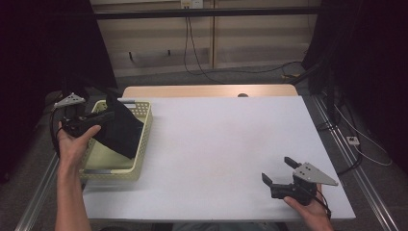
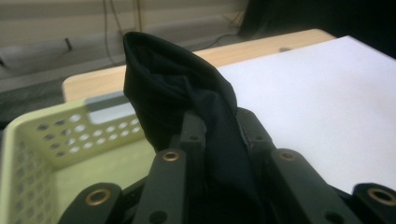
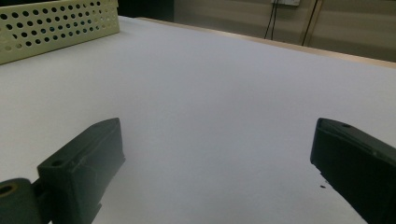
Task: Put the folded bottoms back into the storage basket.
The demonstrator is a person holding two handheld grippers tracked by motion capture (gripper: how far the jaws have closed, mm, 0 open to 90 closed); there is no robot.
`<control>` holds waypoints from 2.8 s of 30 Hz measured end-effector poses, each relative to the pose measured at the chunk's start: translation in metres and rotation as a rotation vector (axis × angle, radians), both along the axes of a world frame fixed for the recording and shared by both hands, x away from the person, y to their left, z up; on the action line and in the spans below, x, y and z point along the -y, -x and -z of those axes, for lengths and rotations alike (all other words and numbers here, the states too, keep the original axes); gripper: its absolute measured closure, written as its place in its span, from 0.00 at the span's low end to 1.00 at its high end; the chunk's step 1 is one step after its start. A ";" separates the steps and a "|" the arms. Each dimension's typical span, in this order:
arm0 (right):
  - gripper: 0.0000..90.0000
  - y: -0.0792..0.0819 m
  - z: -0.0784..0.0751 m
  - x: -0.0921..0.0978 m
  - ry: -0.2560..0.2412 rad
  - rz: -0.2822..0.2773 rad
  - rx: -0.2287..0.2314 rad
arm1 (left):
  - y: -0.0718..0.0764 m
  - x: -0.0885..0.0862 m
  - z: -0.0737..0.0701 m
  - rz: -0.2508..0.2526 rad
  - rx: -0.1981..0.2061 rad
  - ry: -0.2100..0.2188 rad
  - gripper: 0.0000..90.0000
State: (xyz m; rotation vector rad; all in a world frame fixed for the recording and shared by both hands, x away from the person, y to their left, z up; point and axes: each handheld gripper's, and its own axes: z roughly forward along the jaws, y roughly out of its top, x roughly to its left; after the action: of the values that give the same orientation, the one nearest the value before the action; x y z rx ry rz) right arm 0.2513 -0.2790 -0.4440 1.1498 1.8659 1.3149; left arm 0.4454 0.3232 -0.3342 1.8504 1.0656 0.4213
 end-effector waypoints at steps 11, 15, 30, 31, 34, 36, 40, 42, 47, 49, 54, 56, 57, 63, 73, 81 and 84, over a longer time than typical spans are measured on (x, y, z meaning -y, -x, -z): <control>0.03 0.000 0.000 0.000 0.000 -0.002 0.000 | -0.006 0.004 0.009 0.097 -0.023 0.047 0.84; 0.03 0.000 0.000 0.001 -0.002 -0.004 -0.001 | -0.006 0.001 0.009 0.071 -0.019 0.039 0.84; 0.03 0.000 0.001 0.000 -0.002 -0.005 -0.003 | -0.008 -0.028 0.026 -0.202 -0.141 -0.163 0.83; 0.03 0.000 0.000 0.000 0.000 -0.004 -0.002 | -0.009 -0.028 0.028 -0.222 -0.156 -0.172 0.83; 0.03 0.000 0.000 0.000 0.000 -0.007 -0.005 | -0.011 -0.029 0.032 -0.271 -0.210 -0.209 0.83; 0.03 0.000 0.000 0.000 -0.001 -0.007 -0.005 | -0.012 -0.030 0.036 -0.289 -0.245 -0.212 0.84; 0.03 0.000 0.000 0.000 0.000 -0.007 -0.002 | -0.014 -0.034 0.041 -0.332 -0.291 -0.239 0.84; 0.03 0.001 0.000 0.000 0.000 -0.007 -0.002 | -0.015 -0.036 0.043 -0.339 -0.310 -0.263 0.84; 0.03 0.001 0.000 0.000 0.001 -0.012 -0.005 | -0.017 -0.036 0.050 -0.384 -0.375 -0.307 0.84; 0.03 0.001 0.000 0.000 0.000 -0.013 -0.004 | -0.017 -0.036 0.052 -0.394 -0.388 -0.314 0.84; 0.03 0.001 0.000 0.001 0.000 -0.014 -0.006 | -0.021 -0.030 0.058 -0.380 -0.421 -0.383 0.84; 0.03 0.001 0.000 0.000 0.000 -0.018 -0.007 | -0.022 -0.028 0.060 -0.381 -0.420 -0.403 0.84; 0.03 0.001 0.000 0.000 0.001 -0.020 -0.005 | -0.023 -0.027 0.061 -0.378 -0.420 -0.407 0.84; 0.03 0.002 0.000 0.000 -0.001 -0.022 -0.005 | -0.026 -0.025 0.066 -0.364 -0.392 -0.419 0.83; 0.03 0.002 0.000 0.000 -0.001 -0.024 -0.002 | -0.020 -0.022 0.055 -0.320 -0.294 -0.334 0.49; 0.03 0.002 0.000 0.000 -0.002 -0.023 -0.001 | -0.014 -0.013 0.036 -0.285 -0.185 -0.293 0.28; 0.03 0.002 0.000 0.000 -0.001 -0.023 -0.001 | -0.011 -0.010 0.028 -0.278 -0.142 -0.246 0.25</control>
State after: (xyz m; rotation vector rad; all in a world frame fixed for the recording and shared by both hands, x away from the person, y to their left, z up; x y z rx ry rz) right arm 0.2498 -0.2791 -0.4436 1.1328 1.8845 1.3286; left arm 0.4565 0.3337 -0.3622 1.9749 1.4299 0.6133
